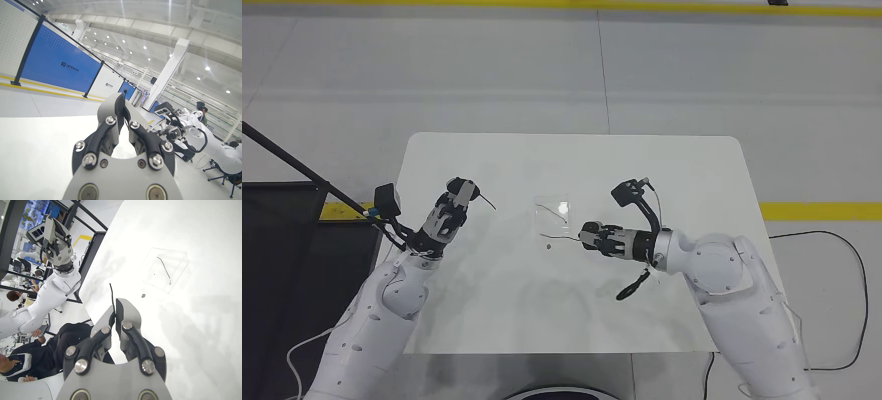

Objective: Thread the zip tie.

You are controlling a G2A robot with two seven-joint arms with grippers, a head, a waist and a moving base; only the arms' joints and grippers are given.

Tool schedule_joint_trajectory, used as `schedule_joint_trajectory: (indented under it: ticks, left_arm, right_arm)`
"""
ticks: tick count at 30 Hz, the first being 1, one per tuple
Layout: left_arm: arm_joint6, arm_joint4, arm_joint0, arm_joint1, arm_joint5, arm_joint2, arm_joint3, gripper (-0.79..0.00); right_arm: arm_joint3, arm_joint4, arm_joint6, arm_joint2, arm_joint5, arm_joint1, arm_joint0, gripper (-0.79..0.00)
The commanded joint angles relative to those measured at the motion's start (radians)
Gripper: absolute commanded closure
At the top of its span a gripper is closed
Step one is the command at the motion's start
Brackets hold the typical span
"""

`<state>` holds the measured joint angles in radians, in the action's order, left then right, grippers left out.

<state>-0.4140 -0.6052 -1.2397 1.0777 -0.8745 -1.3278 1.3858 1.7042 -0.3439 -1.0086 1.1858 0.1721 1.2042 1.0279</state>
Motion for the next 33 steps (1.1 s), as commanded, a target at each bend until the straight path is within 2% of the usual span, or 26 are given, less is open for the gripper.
schedule_joint_trajectory:
  ticks: [1,8,11,17,23,33]
  left_arm:
    - [0.000,0.000,0.000,0.000,0.000,0.000,0.000,0.000]
    - [0.000,0.000,0.000,0.000,0.000,0.000,0.000,0.000]
    - [0.004,-0.003,-0.009,0.004,0.056,-0.003,0.021,0.000]
    - [-0.078,-0.118,-0.034,0.019,0.106,0.018,0.034,0.000]
    - [-0.173,-0.260,-0.059,0.033,0.160,0.049,0.049,0.000]
    - [-0.184,-0.327,-0.051,0.045,0.190,0.079,0.027,0.000]
  right_arm:
    - [0.000,0.000,0.000,0.000,0.000,0.000,0.000,0.000]
    - [0.003,0.000,0.012,-0.001,0.000,0.000,0.005,0.000]
    - [0.016,0.013,0.035,-0.002,0.019,-0.001,0.012,0.000]
    - [0.053,0.089,0.071,0.038,0.088,-0.008,0.034,0.000]
    - [0.112,0.098,0.090,0.067,0.150,-0.019,0.079,0.000]
    - [0.177,0.062,0.123,0.109,0.194,-0.036,0.150,0.000]
